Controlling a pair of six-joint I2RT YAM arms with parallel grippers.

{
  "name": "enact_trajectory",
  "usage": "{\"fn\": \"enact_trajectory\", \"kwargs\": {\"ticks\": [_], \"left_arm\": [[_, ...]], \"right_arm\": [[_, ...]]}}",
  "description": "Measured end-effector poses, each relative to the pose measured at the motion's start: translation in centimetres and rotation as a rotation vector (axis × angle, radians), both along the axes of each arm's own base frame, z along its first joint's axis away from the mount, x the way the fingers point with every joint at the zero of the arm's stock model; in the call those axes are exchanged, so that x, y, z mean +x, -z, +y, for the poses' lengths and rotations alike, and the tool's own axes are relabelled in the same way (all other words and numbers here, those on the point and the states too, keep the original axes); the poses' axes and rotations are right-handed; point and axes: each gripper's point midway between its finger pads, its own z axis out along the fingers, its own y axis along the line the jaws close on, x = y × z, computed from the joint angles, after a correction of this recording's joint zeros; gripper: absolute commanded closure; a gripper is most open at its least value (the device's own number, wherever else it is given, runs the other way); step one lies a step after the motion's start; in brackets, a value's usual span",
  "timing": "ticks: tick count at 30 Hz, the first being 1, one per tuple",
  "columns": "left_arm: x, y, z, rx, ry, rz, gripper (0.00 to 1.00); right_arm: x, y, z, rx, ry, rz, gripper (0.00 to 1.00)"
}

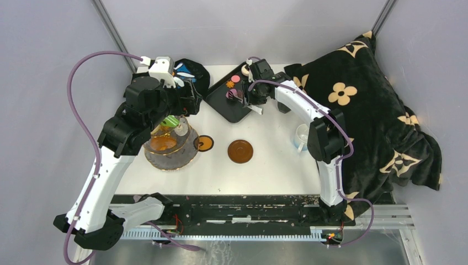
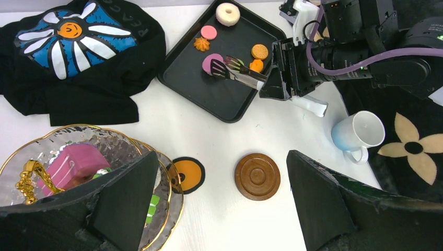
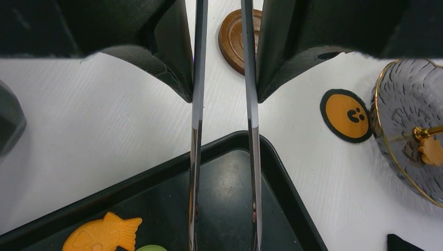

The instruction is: Serve the afternoon tea

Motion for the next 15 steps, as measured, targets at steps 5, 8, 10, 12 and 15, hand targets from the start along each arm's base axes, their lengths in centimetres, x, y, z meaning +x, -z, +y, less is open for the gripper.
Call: {"fn": "enact_trajectory", "kwargs": {"ticks": [5, 8, 10, 12, 15], "left_arm": [[0.01, 0.03, 0.03, 0.003, 0.000, 0.000, 0.01], [0.04, 0.04, 0.07, 0.004, -0.003, 0.000, 0.01], [0.04, 0.05, 0.08, 0.005, -0.003, 0.000, 0.01], [0.08, 0.07, 0.07, 0.005, -0.004, 0.000, 0.01], [0.18, 0.19, 0.01, 0.007, -0.004, 0.004, 0.01]], "right_arm": [[0.80, 0.13, 0.51, 0.006, 0.000, -0.007, 0.51], [1.08, 0.28, 0.69, 0.008, -0.001, -0.006, 0.60], [1.14, 0.30, 0.72, 0.009, 0.002, -0.005, 0.66], [1.11, 0.31, 0.72, 0.010, 0.004, -0.003, 0.75], [1.08, 0.32, 0.72, 0.010, 0.005, -0.001, 0.84]]}}
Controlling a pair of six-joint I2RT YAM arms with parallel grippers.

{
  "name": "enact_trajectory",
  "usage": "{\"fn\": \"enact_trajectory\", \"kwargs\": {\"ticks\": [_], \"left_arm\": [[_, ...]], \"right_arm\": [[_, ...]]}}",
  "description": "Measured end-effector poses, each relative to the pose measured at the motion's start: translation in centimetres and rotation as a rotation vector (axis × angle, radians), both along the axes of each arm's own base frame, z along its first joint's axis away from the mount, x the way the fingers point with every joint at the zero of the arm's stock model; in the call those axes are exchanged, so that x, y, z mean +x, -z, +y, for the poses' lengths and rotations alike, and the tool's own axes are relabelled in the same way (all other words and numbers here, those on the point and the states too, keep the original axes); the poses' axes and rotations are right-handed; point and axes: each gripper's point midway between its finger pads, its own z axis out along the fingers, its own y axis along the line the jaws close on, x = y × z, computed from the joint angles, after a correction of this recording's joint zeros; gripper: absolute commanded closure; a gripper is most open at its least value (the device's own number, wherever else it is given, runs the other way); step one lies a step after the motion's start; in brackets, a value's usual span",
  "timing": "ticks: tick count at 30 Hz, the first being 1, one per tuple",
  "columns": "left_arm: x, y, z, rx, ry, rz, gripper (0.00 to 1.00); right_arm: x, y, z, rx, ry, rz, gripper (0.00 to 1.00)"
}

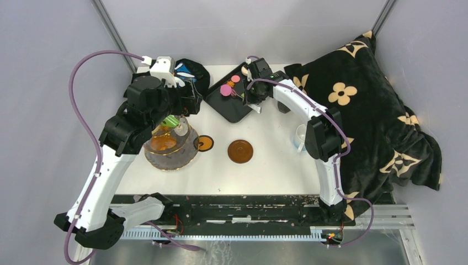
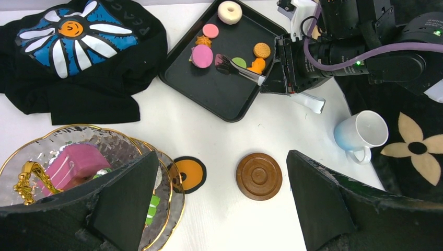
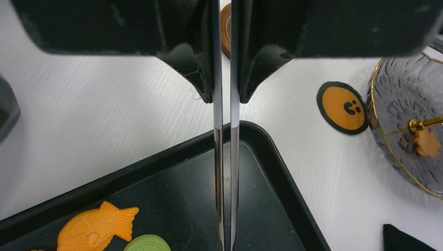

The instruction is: Serve the afternoon tea

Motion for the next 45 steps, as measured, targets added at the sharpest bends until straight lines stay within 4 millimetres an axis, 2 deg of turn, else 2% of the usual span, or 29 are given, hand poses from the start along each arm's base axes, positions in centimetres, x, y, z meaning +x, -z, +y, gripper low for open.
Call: {"fn": "enact_trajectory", "kwargs": {"ticks": [3, 7, 12, 17, 26, 32, 36, 41, 45], "left_arm": [[0.1, 0.1, -0.1, 0.002, 0.000, 0.004, 0.01], [0.1, 0.2, -0.1, 0.003, 0.000, 0.005, 0.01], [0.1, 0.2, -0.1, 0.002, 0.001, 0.005, 0.01], [0.2, 0.2, -0.1, 0.003, 0.001, 0.006, 0.01], [0.3, 0.4, -0.2, 0.006, 0.001, 0.012, 0.01], [0.4, 0.5, -0.3, 0.009, 0.001, 0.016, 0.01], [0.4, 0.5, -0.2, 0.009, 0.000, 0.016, 0.01], [0.4, 0.5, -0.2, 0.010, -0.001, 0.016, 0.01], [0.5, 0.6, -0.2, 0.010, -0.002, 0.017, 0.01]], "right_arm": [[0.0, 0.0, 0.0, 0.001, 0.001, 0.002, 0.88], [0.0, 0.0, 0.0, 0.001, 0.000, 0.001, 0.87], [0.0, 0.0, 0.0, 0.000, -0.001, 0.000, 0.70], [0.1, 0.0, -0.1, 0.001, 0.003, 0.000, 0.60], [1.1, -0.9, -0.2, 0.064, 0.029, -0.003, 0.54], [3.0, -2.0, 0.6, 0.125, 0.041, -0.030, 0.53], [3.9, -1.0, 1.2, 0.141, 0.044, -0.015, 0.53], [3.9, 1.2, 1.5, 0.138, 0.044, 0.029, 0.53], [3.8, 1.7, 1.6, 0.139, 0.042, 0.041, 0.53]]}}
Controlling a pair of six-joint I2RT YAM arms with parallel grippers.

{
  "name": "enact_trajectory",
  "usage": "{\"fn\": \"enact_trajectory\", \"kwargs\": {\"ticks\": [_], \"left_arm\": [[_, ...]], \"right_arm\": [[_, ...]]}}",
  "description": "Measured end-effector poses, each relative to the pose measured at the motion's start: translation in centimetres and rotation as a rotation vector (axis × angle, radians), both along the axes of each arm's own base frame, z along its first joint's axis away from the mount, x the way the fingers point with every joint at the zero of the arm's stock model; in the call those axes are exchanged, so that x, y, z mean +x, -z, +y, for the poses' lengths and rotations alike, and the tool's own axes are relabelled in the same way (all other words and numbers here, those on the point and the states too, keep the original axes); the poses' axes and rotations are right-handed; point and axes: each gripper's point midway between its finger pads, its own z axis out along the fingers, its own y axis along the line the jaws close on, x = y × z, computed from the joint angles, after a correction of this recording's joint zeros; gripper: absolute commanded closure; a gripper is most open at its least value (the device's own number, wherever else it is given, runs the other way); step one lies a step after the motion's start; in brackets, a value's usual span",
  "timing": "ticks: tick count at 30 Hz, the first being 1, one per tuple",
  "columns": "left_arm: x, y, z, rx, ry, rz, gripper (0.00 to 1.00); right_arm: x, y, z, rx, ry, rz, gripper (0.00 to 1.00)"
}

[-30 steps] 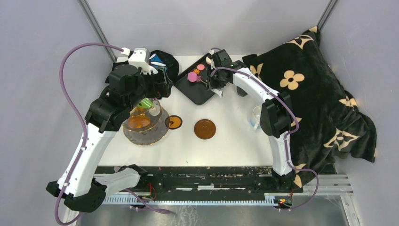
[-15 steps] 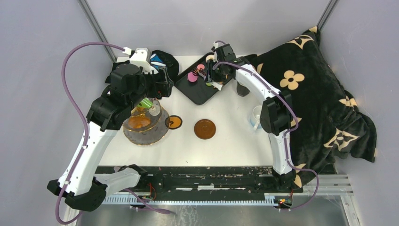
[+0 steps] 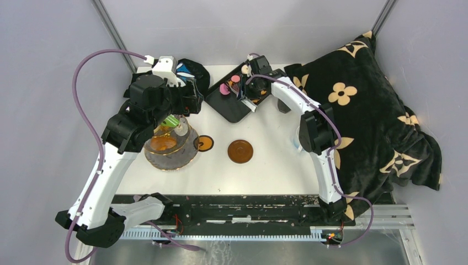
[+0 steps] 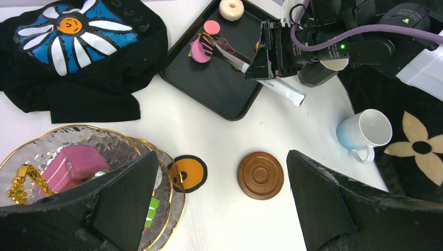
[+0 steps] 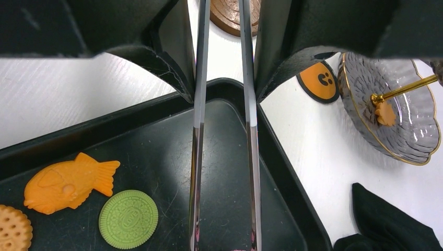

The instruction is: Serve the afternoon tea

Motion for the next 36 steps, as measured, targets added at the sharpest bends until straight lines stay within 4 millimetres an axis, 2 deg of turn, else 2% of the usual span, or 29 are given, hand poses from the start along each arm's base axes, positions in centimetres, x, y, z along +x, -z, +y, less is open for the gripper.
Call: {"fn": "enact_trajectory", "kwargs": {"ticks": [8, 10, 15, 16, 19, 25, 36], "left_arm": [[0.0, 0.0, 0.0, 0.001, 0.000, 0.001, 0.01], [0.0, 0.0, 0.0, 0.001, -0.001, 0.001, 0.01], [0.0, 0.0, 0.0, 0.001, -0.001, 0.001, 0.01], [0.0, 0.0, 0.0, 0.001, -0.001, 0.001, 0.01], [0.0, 0.0, 0.0, 0.001, -0.001, 0.001, 0.01], [0.0, 0.0, 0.0, 0.001, 0.000, 0.001, 0.01], [0.1, 0.1, -0.1, 0.001, 0.002, 0.003, 0.01]], "right_arm": [[0.0, -0.1, 0.2, 0.010, -0.006, -0.002, 0.55], [0.0, -0.1, 0.2, 0.009, -0.007, -0.002, 0.64], [0.1, 0.2, 0.3, 0.018, -0.003, -0.005, 0.96], [0.1, 0.4, 0.3, 0.017, -0.005, -0.004, 0.99], [0.0, 1.1, 0.1, 0.015, 0.000, 0.006, 0.99], [-0.2, 0.7, -0.2, 0.017, 0.002, -0.005, 0.99], [-2.4, -2.8, -2.7, -0.043, 0.002, -0.064, 0.99]]}}
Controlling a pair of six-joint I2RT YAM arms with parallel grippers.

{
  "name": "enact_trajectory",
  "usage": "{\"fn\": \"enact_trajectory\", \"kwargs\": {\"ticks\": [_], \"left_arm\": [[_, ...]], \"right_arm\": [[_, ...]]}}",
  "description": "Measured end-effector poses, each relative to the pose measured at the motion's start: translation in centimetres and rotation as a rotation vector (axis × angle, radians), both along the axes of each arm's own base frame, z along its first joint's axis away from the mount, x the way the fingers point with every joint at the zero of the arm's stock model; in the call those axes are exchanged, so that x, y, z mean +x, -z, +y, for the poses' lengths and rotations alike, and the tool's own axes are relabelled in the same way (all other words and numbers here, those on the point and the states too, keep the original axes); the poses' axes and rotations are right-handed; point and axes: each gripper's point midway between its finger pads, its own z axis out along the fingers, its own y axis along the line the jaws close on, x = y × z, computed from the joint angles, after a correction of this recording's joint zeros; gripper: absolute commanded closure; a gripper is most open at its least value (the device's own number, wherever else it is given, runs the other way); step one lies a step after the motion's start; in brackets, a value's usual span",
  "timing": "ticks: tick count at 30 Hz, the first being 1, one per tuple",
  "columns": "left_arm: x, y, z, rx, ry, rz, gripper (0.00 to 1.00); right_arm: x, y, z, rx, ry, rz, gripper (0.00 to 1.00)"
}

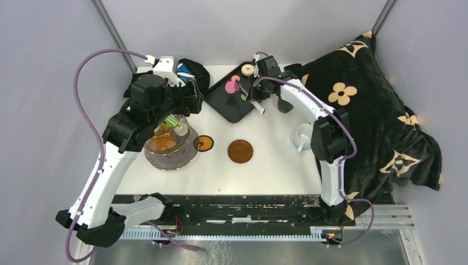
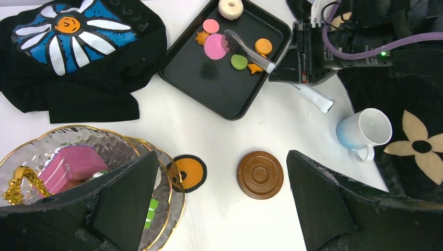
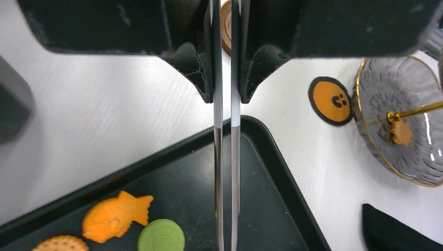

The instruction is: Serve the afternoon tea

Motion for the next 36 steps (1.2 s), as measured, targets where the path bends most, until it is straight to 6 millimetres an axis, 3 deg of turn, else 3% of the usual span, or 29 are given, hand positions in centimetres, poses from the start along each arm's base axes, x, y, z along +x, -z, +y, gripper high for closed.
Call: {"fn": "enact_trajectory", "kwargs": {"ticks": [5, 10, 18, 23, 28, 32, 36], "left_arm": [[0.1, 0.1, -0.1, 0.000, 0.001, 0.002, 0.01], [0.1, 0.1, -0.1, 0.000, 0.002, 0.002, 0.01], [0.0, 0.1, -0.2, -0.002, 0.008, 0.004, 0.01], [0.0, 0.1, -0.2, -0.002, 0.008, 0.004, 0.01], [0.0, 0.1, -0.2, -0.002, 0.008, 0.004, 0.01], [0.0, 0.1, -0.2, -0.002, 0.009, 0.004, 0.01], [0.0, 0.1, -0.2, -0.002, 0.009, 0.004, 0.01]], "right_arm": [[-0.9, -0.9, -2.1, -0.112, 0.005, -0.046, 0.99], [-2.0, -0.6, -4.3, -0.376, 0.006, -0.122, 0.99], [-5.8, 0.8, -1.9, -0.688, -0.134, -0.239, 0.99], [-6.3, 1.2, -2.9, -0.760, -0.137, -0.266, 0.99], [-6.7, -0.5, -3.5, -0.761, -0.126, -0.297, 0.99], [-6.8, -2.0, -3.3, -0.732, -0.120, -0.326, 0.99], [-7.4, -1.3, -2.6, -0.712, -0.146, -0.315, 0.99]]}}
